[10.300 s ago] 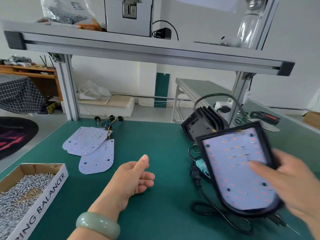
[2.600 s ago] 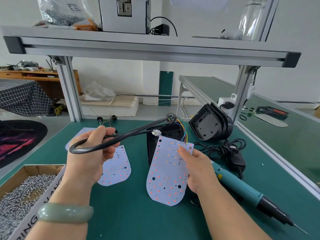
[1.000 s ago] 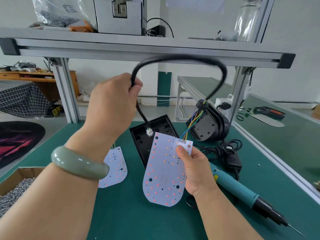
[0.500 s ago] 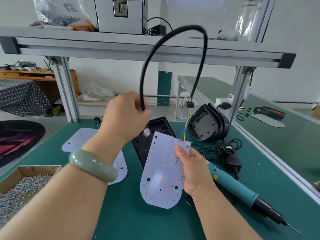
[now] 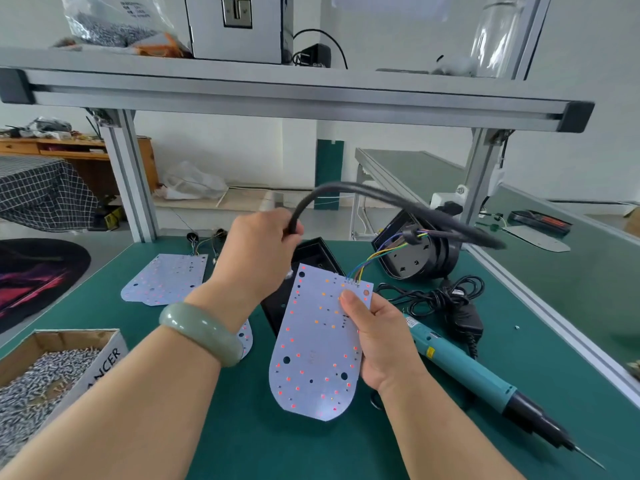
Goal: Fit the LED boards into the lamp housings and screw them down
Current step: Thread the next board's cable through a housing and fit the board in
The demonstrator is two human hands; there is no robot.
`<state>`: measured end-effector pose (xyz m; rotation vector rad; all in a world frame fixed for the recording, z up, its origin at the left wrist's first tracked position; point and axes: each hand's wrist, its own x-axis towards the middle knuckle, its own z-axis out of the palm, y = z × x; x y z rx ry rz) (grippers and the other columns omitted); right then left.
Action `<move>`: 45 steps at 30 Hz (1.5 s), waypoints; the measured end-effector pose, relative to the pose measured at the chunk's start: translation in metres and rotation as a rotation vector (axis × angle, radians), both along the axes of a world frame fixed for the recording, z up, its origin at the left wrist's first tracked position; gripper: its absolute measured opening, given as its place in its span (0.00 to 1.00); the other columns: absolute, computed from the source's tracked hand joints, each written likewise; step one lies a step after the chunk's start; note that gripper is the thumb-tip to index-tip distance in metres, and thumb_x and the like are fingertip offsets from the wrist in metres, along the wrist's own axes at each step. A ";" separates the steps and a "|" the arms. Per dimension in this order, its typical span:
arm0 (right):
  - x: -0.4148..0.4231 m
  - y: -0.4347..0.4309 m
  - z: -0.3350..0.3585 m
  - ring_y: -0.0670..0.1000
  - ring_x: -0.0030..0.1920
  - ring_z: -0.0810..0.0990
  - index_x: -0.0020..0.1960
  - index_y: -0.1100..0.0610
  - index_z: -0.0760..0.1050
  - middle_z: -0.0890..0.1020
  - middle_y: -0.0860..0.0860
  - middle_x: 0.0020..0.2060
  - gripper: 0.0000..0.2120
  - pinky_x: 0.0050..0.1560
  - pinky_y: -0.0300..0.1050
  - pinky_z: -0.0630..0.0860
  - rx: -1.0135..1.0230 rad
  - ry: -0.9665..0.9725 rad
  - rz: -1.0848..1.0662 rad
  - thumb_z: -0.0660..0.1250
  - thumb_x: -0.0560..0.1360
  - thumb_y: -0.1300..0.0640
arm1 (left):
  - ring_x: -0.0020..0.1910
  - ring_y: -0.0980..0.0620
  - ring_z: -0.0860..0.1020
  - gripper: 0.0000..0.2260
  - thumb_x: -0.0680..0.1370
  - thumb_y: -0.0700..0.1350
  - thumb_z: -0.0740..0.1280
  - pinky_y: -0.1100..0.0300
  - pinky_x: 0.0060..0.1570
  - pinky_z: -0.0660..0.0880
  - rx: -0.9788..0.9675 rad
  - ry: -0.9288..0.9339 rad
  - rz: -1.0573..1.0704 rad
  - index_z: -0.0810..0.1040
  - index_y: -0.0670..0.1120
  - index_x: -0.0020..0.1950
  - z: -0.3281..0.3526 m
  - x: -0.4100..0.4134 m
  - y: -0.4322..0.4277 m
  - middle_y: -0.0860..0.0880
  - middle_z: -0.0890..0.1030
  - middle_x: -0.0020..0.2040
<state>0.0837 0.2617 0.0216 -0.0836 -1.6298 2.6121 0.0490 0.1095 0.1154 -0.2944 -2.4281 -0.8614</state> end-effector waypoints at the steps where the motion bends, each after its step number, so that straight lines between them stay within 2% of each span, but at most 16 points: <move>1: 0.000 0.000 0.000 0.55 0.36 0.84 0.42 0.61 0.80 0.85 0.58 0.39 0.05 0.34 0.48 0.81 -0.001 0.005 -0.006 0.67 0.76 0.62 | 0.45 0.44 0.78 0.05 0.78 0.41 0.63 0.56 0.44 0.74 -0.034 0.003 0.028 0.79 0.45 0.49 0.000 -0.002 -0.001 0.44 0.82 0.44; 5: 0.000 0.000 0.003 0.55 0.36 0.84 0.44 0.61 0.79 0.85 0.58 0.40 0.05 0.33 0.48 0.80 -0.062 0.020 0.008 0.66 0.77 0.61 | 0.46 0.40 0.78 0.09 0.79 0.47 0.63 0.54 0.41 0.73 -0.306 -0.233 0.172 0.78 0.41 0.49 -0.002 -0.013 -0.009 0.41 0.81 0.46; 9: 0.002 -0.002 0.003 0.56 0.37 0.84 0.48 0.62 0.79 0.85 0.60 0.42 0.06 0.36 0.51 0.82 -0.053 -0.027 0.045 0.66 0.77 0.60 | 0.52 0.42 0.77 0.14 0.77 0.49 0.66 0.53 0.50 0.74 -0.231 -0.270 0.111 0.76 0.45 0.60 -0.017 -0.013 -0.007 0.44 0.80 0.51; 11: 0.001 0.001 0.001 0.56 0.36 0.84 0.48 0.62 0.79 0.85 0.59 0.41 0.06 0.36 0.50 0.82 -0.061 -0.057 0.034 0.66 0.77 0.60 | 0.50 0.48 0.77 0.19 0.77 0.48 0.67 0.59 0.49 0.72 0.001 -0.192 0.050 0.73 0.47 0.66 -0.021 -0.015 -0.012 0.49 0.78 0.51; 15: -0.003 0.010 0.001 0.54 0.36 0.84 0.47 0.60 0.80 0.86 0.57 0.41 0.07 0.34 0.47 0.81 -0.141 -0.066 0.016 0.66 0.76 0.57 | 0.36 0.58 0.75 0.13 0.78 0.39 0.60 0.65 0.36 0.70 0.829 -0.028 0.200 0.76 0.47 0.61 -0.032 -0.019 -0.041 0.50 0.82 0.51; 17: -0.004 0.010 0.002 0.55 0.37 0.84 0.49 0.60 0.80 0.85 0.57 0.42 0.10 0.36 0.48 0.81 -0.173 -0.054 0.049 0.68 0.73 0.54 | 0.34 0.55 0.74 0.19 0.77 0.32 0.55 0.63 0.31 0.67 0.793 -0.257 0.196 0.74 0.47 0.64 -0.049 -0.016 -0.045 0.51 0.81 0.53; 21: -0.002 0.008 0.004 0.56 0.40 0.83 0.53 0.61 0.79 0.84 0.58 0.44 0.18 0.41 0.50 0.80 -0.249 -0.032 0.147 0.68 0.67 0.51 | 0.43 0.50 0.78 0.28 0.73 0.24 0.54 0.55 0.39 0.72 0.638 -0.551 -0.350 0.75 0.48 0.64 -0.072 -0.002 -0.027 0.53 0.81 0.59; 24: -0.002 0.012 0.003 0.56 0.42 0.82 0.55 0.60 0.78 0.83 0.58 0.46 0.19 0.45 0.50 0.79 -0.256 -0.004 0.182 0.68 0.68 0.50 | 0.46 0.49 0.80 0.19 0.77 0.26 0.55 0.56 0.43 0.78 0.948 -0.638 -0.574 0.77 0.40 0.61 -0.072 0.002 -0.022 0.44 0.83 0.52; 26: -0.003 0.014 0.002 0.57 0.42 0.81 0.56 0.62 0.77 0.82 0.59 0.47 0.22 0.47 0.52 0.78 -0.225 -0.009 0.163 0.69 0.67 0.50 | 0.48 0.45 0.77 0.14 0.80 0.38 0.57 0.54 0.46 0.74 1.158 -0.654 -0.618 0.76 0.39 0.63 -0.072 0.002 -0.025 0.41 0.81 0.54; 29: -0.003 0.016 0.001 0.58 0.40 0.81 0.55 0.62 0.77 0.82 0.60 0.46 0.23 0.46 0.53 0.78 -0.182 -0.016 0.138 0.69 0.65 0.50 | 0.35 0.49 0.73 0.17 0.74 0.55 0.62 0.59 0.37 0.73 1.131 -0.621 -0.540 0.76 0.42 0.49 -0.074 0.003 -0.032 0.46 0.77 0.38; 33: -0.001 0.013 0.002 0.56 0.38 0.84 0.53 0.60 0.78 0.84 0.57 0.42 0.19 0.38 0.48 0.81 -0.265 0.004 0.121 0.68 0.67 0.50 | 0.25 0.55 0.62 0.11 0.74 0.51 0.67 0.66 0.25 0.60 1.042 -0.523 -0.337 0.76 0.46 0.37 -0.069 0.004 -0.043 0.54 0.65 0.26; 35: -0.002 0.015 0.006 0.54 0.39 0.85 0.54 0.59 0.78 0.85 0.56 0.42 0.17 0.35 0.46 0.80 -0.389 0.021 0.086 0.64 0.72 0.49 | 0.26 0.56 0.65 0.07 0.79 0.43 0.64 0.64 0.30 0.62 1.073 -0.432 -0.070 0.80 0.45 0.43 -0.079 -0.008 -0.067 0.53 0.66 0.28; 37: -0.005 0.024 0.009 0.52 0.41 0.85 0.58 0.58 0.77 0.86 0.54 0.44 0.16 0.33 0.44 0.81 -0.544 0.024 0.005 0.59 0.78 0.48 | 0.33 0.60 0.71 0.09 0.80 0.41 0.60 0.68 0.39 0.68 0.882 -0.340 0.130 0.77 0.38 0.53 -0.096 -0.009 -0.092 0.52 0.69 0.36; 41: -0.007 0.036 0.008 0.51 0.46 0.85 0.61 0.57 0.77 0.85 0.52 0.50 0.16 0.36 0.44 0.81 -0.417 0.051 -0.079 0.59 0.79 0.50 | 0.32 0.75 0.71 0.14 0.82 0.34 0.54 0.81 0.40 0.65 0.971 -0.218 0.113 0.70 0.24 0.60 -0.100 0.002 -0.093 0.60 0.69 0.33; 43: -0.004 0.033 0.007 0.52 0.40 0.85 0.53 0.58 0.78 0.86 0.54 0.43 0.15 0.33 0.43 0.80 -0.287 0.037 0.001 0.63 0.72 0.50 | 0.30 0.66 0.72 0.14 0.81 0.31 0.56 0.75 0.35 0.66 1.130 -0.140 0.048 0.68 0.26 0.65 -0.091 0.002 -0.069 0.53 0.69 0.35; 45: -0.001 0.033 0.008 0.52 0.35 0.84 0.48 0.59 0.79 0.85 0.54 0.38 0.15 0.31 0.43 0.79 -0.186 0.026 0.061 0.65 0.67 0.51 | 0.33 0.57 0.69 0.20 0.78 0.34 0.61 0.70 0.36 0.66 1.136 -0.134 0.114 0.69 0.38 0.70 -0.082 -0.005 -0.046 0.52 0.72 0.40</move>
